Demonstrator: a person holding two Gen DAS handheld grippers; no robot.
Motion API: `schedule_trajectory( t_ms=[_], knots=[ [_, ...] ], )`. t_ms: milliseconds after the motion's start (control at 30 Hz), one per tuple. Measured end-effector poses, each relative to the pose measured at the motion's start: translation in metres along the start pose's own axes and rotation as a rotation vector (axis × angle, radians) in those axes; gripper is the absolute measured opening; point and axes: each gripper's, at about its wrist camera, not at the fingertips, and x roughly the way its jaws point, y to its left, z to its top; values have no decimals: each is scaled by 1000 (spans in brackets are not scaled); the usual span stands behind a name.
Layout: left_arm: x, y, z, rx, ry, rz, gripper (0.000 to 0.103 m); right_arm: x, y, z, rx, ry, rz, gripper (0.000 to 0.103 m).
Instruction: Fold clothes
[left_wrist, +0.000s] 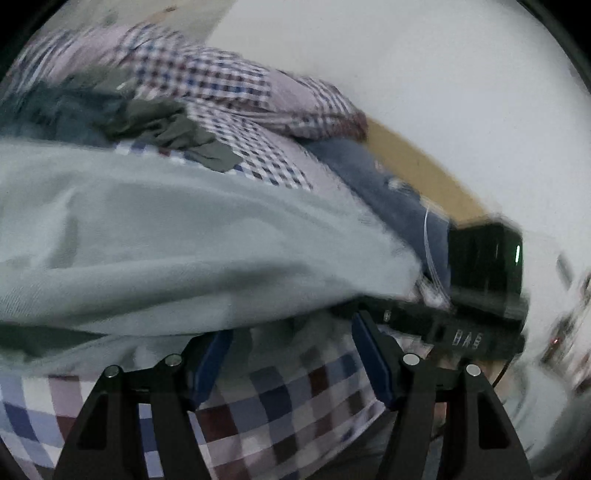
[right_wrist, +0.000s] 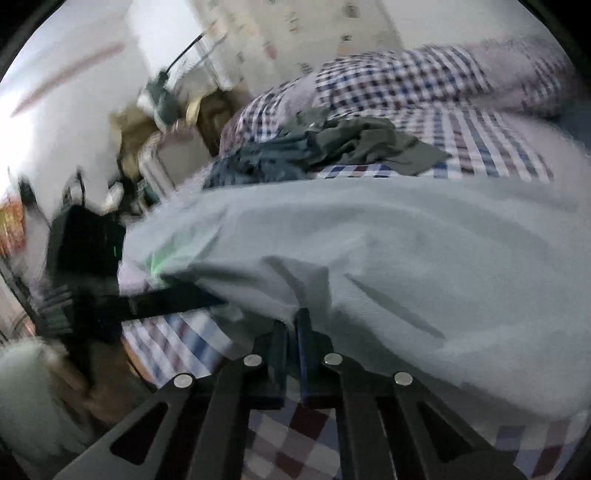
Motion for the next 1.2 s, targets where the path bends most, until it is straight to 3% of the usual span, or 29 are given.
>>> schedule_trajectory(
  t_ms=[167, 467, 633, 767, 967, 1100, 1133, 1200],
  knots=[
    [15, -27, -8, 174, 47, 98, 70, -3, -11, 1, 53, 29, 59, 3],
    [11, -14, 16, 154, -8, 116, 70, -17, -22, -1, 92, 29, 126, 6],
    [34, -27, 16, 256, 104, 60, 70, -47, -47, -4, 168, -55, 102, 7],
    [59, -39, 4, 334, 205, 114, 70, -75, -74, -7, 247, -127, 71, 7],
    [59, -42, 11, 279, 163, 76, 70, -94, -96, -12, 306, -164, 12, 7],
    [48, -54, 5, 294, 148, 38, 70, -98, -101, -14, 309, -166, -8, 7],
    [44, -62, -1, 313, 158, 16, 54, -99, -103, -15, 312, -169, -13, 7],
    [37, -76, -16, 370, 169, 51, 54, -101, -106, -15, 321, -179, -22, 7]
  ],
)
